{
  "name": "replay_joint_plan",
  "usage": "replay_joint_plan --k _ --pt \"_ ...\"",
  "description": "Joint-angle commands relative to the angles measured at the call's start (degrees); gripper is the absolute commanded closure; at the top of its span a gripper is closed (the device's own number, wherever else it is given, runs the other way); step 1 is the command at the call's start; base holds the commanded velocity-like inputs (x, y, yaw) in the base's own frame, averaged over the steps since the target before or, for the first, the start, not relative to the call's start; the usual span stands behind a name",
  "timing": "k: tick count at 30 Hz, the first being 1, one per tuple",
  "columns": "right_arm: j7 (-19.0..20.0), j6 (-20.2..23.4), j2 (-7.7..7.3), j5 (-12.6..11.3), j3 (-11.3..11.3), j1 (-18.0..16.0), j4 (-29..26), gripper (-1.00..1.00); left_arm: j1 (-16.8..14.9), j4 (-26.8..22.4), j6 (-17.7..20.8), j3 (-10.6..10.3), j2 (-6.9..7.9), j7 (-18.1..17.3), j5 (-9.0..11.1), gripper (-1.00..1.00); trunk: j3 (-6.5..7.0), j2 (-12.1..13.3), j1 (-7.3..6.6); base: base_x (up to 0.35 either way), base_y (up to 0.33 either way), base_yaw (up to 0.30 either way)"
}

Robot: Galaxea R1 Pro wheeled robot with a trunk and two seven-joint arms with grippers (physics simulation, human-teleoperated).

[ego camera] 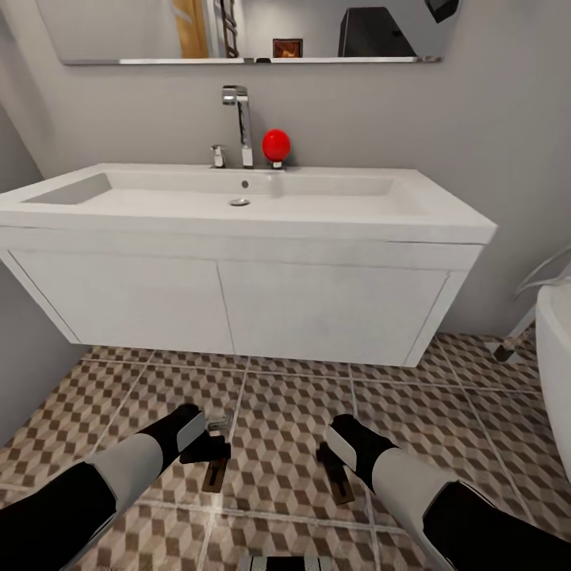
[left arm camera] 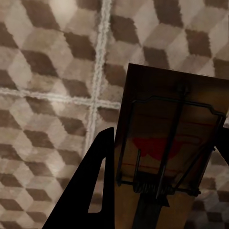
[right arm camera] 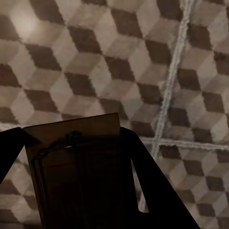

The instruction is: Take the four mousetraps from the cabinet in the bathroom and place them on the bathroom floor. Make sure all four end up on the same floor surface, and ensure that at least two of them are either under or directly next to the same bathroom sink.

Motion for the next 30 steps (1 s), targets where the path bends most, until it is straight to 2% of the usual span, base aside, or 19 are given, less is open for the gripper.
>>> replay_joint_plan --k 1,20,30 --pt "-0.4 0.1 -0.02 -0.7 0.4 0.0 -0.1 1.0 0.0 -0.1 0.2 -0.2 0.02 0.6 0.5 1.0 -0.27 0.0 0.01 0.0 0.0 0.0" --pt "-0.3 0.1 -0.02 -0.6 0.4 0.0 -0.4 1.0 0.0 -0.2 0.2 -0.2 0.08 0.6 0.5 1.0 -4.48 -0.3 0.5 0.0 0.0 0.0" --pt "0.0 0.0 -0.02 -0.6 0.3 0.0 -0.9 1.0 0.0 -0.3 -0.1 -0.3 0.19 0.5 0.5 1.0 -4.48 -0.3 0.5 0.0 0.0 0.0"
